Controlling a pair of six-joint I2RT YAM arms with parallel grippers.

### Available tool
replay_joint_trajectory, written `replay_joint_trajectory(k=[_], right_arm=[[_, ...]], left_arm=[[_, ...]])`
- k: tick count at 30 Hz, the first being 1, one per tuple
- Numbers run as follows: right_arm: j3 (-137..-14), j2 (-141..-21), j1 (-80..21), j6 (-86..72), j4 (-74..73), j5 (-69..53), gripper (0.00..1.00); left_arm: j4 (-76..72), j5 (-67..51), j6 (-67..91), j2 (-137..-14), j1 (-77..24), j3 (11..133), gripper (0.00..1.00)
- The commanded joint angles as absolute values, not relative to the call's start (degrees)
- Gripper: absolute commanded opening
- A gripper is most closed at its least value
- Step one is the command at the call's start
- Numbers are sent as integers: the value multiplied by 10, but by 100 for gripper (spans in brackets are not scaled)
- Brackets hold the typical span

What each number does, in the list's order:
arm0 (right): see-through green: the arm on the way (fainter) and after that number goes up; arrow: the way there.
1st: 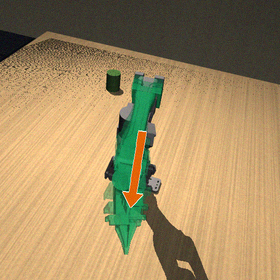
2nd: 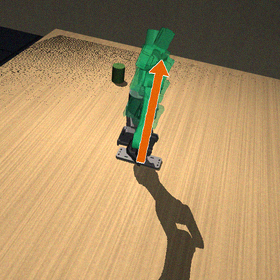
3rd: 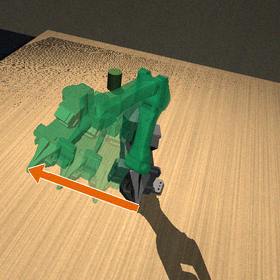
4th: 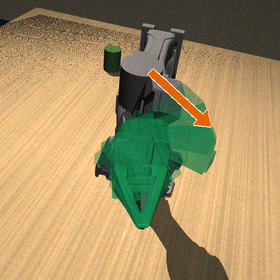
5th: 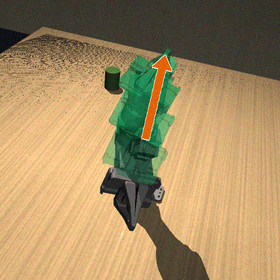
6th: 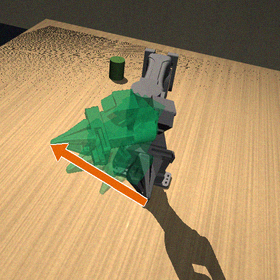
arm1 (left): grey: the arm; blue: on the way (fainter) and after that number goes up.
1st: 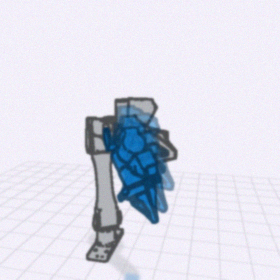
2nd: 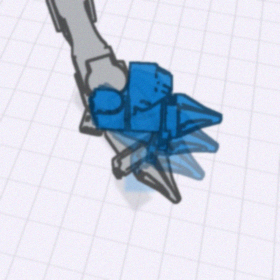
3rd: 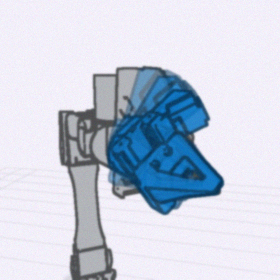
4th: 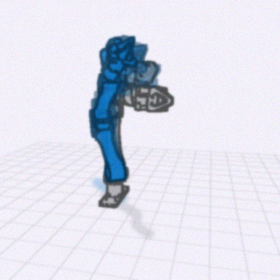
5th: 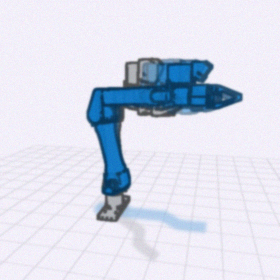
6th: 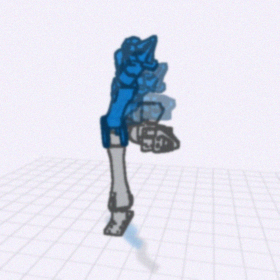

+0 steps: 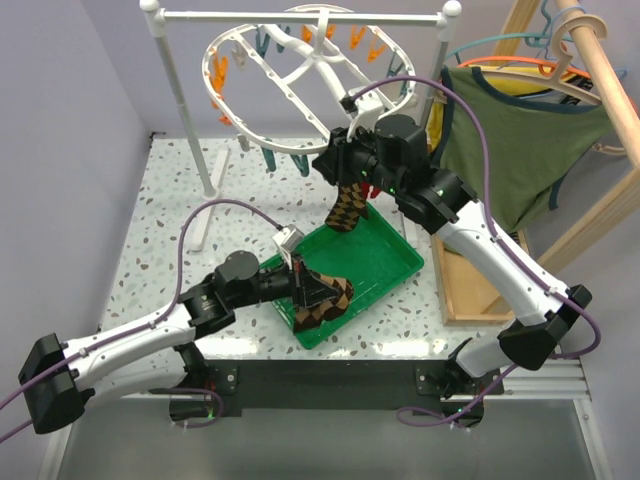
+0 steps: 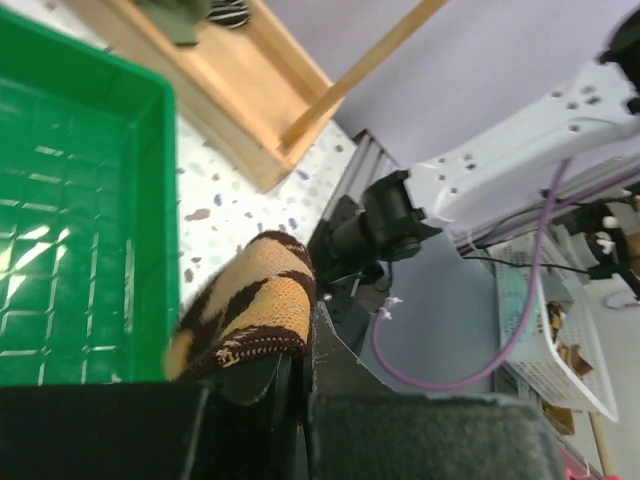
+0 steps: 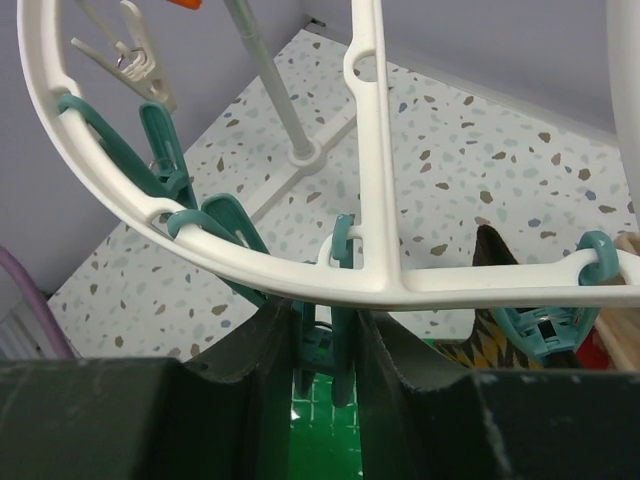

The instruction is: Remove the socks clipped to the hanger

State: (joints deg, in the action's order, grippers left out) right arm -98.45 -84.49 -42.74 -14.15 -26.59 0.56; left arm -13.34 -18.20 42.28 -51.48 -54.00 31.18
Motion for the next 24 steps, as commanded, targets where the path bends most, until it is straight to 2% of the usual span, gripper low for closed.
replay_joint_trajectory(k=[1, 9, 21, 23, 24], right_arm=[[-984, -829, -430, -150, -255, 8, 0], [-983, -823, -430, -152, -255, 9, 0], [-968, -817, -430, -156, -247, 4, 0], [-963, -816, -430, -158, -243, 2, 0], [-968, -817, -429, -160, -245, 2, 0]], left_arm=[[-57, -129, 389, -557, -538, 375, 0], [-8, -79, 341, -619, -537, 427, 0], [15, -19, 322, -657, -537, 413, 0], [14, -20, 323, -657, -537, 410, 4], [15, -18, 327, -655, -537, 407, 13]])
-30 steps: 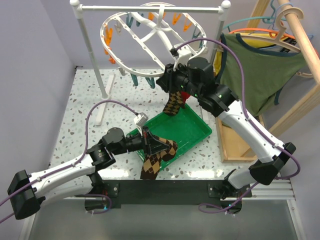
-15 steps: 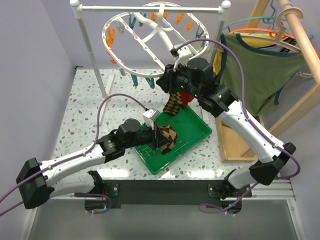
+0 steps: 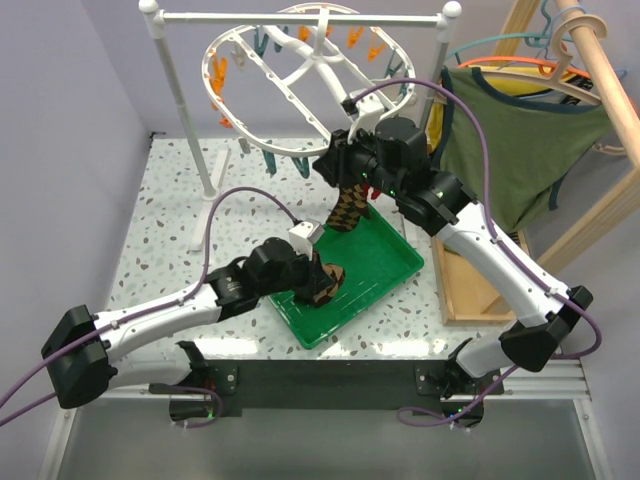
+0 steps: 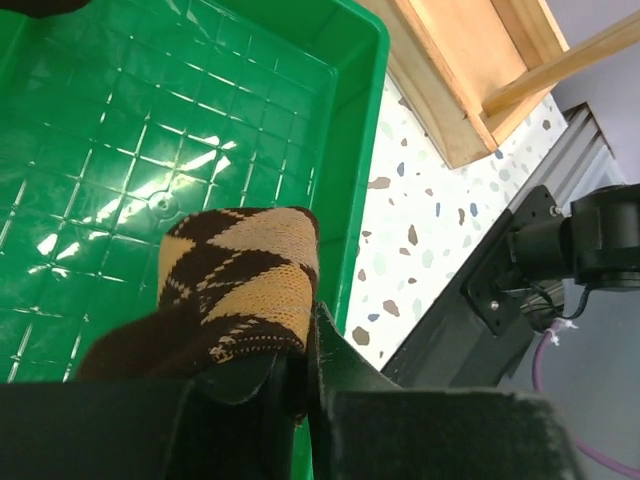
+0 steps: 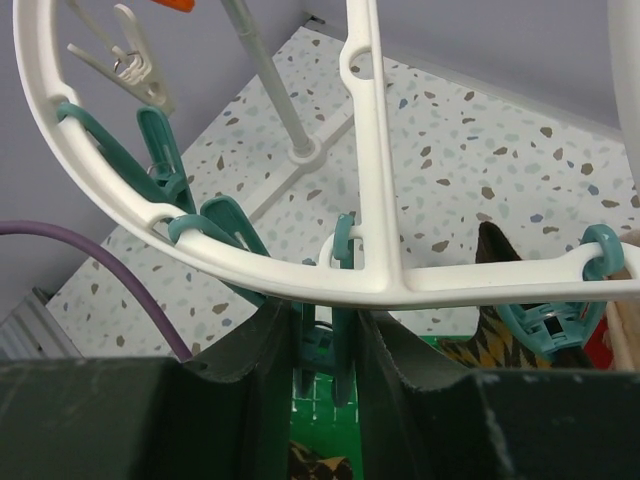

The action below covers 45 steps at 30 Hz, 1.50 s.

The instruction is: Remove the socks clipped to the hanger

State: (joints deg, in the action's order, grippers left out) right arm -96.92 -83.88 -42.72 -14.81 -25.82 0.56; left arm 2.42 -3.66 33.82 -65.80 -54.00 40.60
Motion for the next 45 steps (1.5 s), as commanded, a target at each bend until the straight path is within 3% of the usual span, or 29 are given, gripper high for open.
replay_joint_trajectory(k=[1, 4, 6, 14, 20, 24, 31, 33, 45], right_arm=[[-970, -819, -430, -159, -248, 2, 0], [-974, -820, -429, -161, -252, 2, 0], [-973, -818, -430, -163, -250, 3, 0], [-984, -818, -430, -163, -256, -18, 0], [-981, -817, -429, -172, -251, -32, 0], [-975, -817, -430, -186, -242, -28, 0], [-975, -819, -431, -209, -240, -20, 0], [-978, -819, -432, -214, -239, -18, 0], [-993, -824, -439, -219, -249, -15, 0]], left_arm=[[14, -20, 328, -653, -537, 404, 20], [11, -26, 330, -636, -537, 389, 47], [12, -28, 326, -610, -537, 378, 52], [-35, -31, 328, -500, -537, 330, 59], [-124, 17, 329, -505, -538, 330, 57], [-259, 113, 355, -548, -538, 306, 57], [-407, 159, 304, -689, -539, 359, 61], [-440, 173, 290, -736, -538, 375, 68], [-491, 222, 282, -895, -539, 487, 73]])
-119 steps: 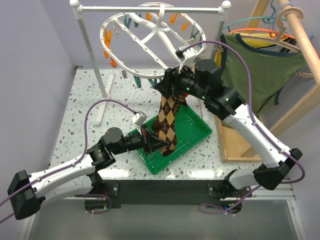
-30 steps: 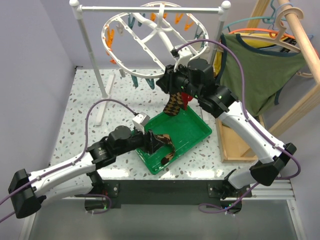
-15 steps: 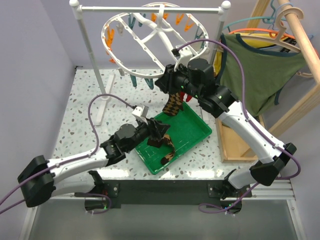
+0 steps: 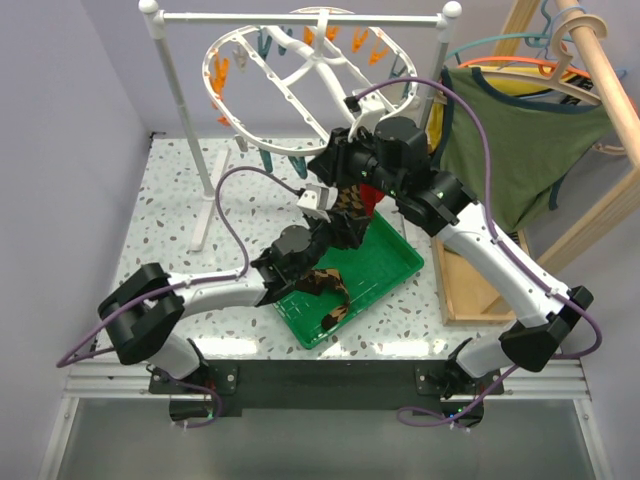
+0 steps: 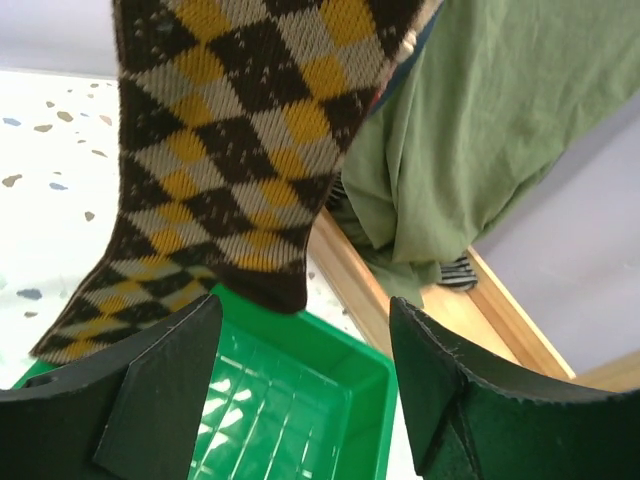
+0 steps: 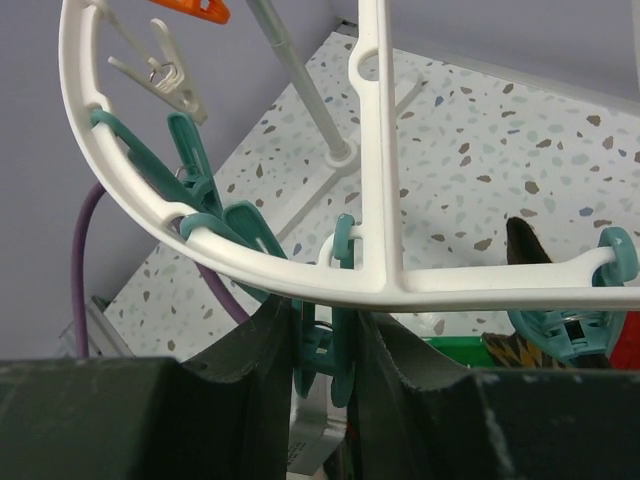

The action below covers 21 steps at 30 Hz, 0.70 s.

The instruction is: Remove the socks clipped to the hanger

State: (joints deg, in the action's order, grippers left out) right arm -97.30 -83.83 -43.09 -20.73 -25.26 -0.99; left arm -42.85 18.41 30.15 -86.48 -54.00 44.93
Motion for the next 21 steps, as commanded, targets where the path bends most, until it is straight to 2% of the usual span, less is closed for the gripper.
replay_joint_trajectory(k=[1, 2, 10, 11, 12, 13, 15, 16, 21], right_arm=[[-993, -823, -440, -220, -249, -15, 0], [-996, -824, -441, -221, -249, -15, 0], [-997, -818, -451, -225, -250, -7, 0], [-995, -817, -452, -227, -250, -6, 0], [-994, -817, -452, -227, -250, -5, 0], [-993, -816, -453, -227, -251, -4, 0], [-990, -815, -454, -228, -251, -3, 0], [-987, -812, -456, -228, -251, -3, 0], [-981, -810, -457, -226, -254, -1, 3]], left_arm=[[-494, 229, 280, -903, -539, 497, 72], [-501, 235, 269, -916, -540, 503, 67], [-483, 277, 219, -964, -551, 565, 53], [-475, 281, 212, -969, -551, 568, 41], [-469, 300, 211, -971, -551, 570, 36], [-463, 304, 207, -970, -551, 572, 23], [-447, 304, 190, -966, -551, 575, 12], [-434, 303, 189, -963, -551, 576, 0], [-405, 267, 201, -906, -555, 526, 0]])
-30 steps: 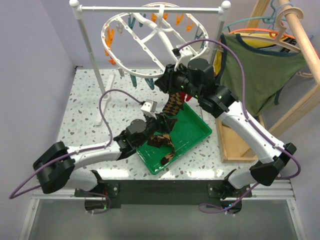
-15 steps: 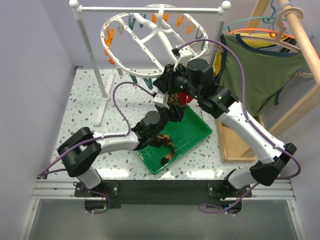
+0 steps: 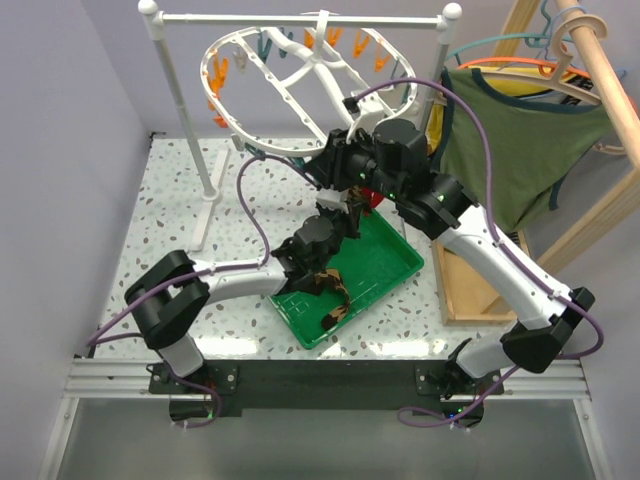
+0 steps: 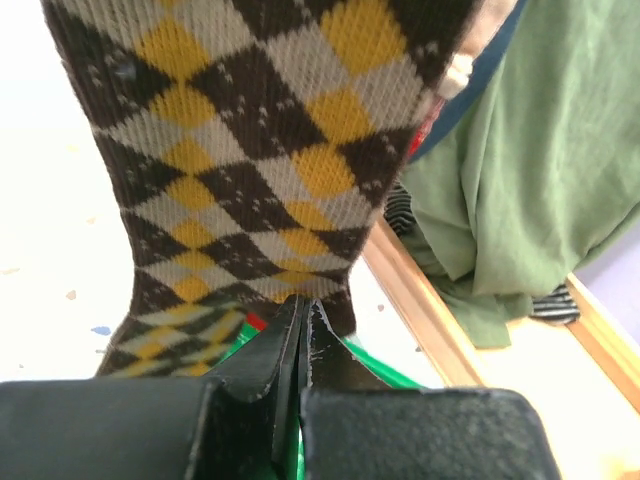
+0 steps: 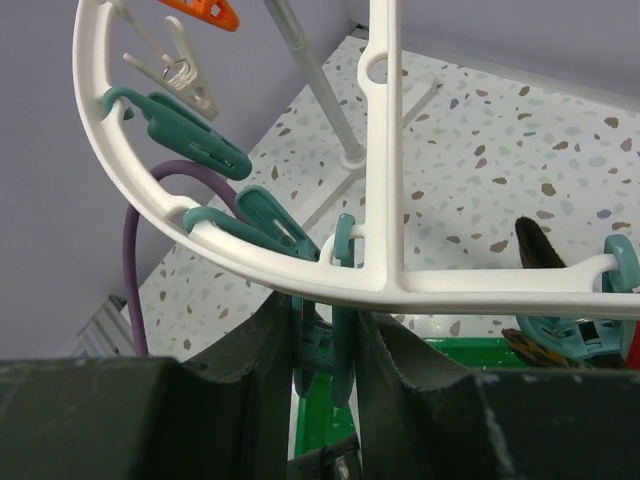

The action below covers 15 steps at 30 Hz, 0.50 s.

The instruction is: Remove the socks clipped to the hanger

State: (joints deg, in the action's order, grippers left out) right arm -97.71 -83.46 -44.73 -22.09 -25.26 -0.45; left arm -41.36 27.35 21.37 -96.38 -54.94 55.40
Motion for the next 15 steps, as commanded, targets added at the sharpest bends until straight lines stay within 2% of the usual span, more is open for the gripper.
replay_joint_trajectory(k=[1, 6, 9, 10, 13, 15], right_arm=[[-977, -809, -457, -227, -254, -1, 3], [-971, -804, -458, -234, -245, -6, 4], [-975, -802, -458, -236, -246, -16, 4], [-976, -802, -458, -236, -248, -23, 4], [-983, -801, -459, -236, -256, -37, 5], [-987, -801, -459, -234, -266, -41, 6]], left_arm=[[-408, 265, 202, -895, -559, 516, 0], [-361, 218, 209, -831, -561, 488, 0], [-367, 166, 191, -805, -557, 466, 33], [-369, 146, 184, -798, -549, 465, 48], [-338, 102, 165, -796, -536, 475, 62], [-334, 81, 153, -793, -529, 469, 80]])
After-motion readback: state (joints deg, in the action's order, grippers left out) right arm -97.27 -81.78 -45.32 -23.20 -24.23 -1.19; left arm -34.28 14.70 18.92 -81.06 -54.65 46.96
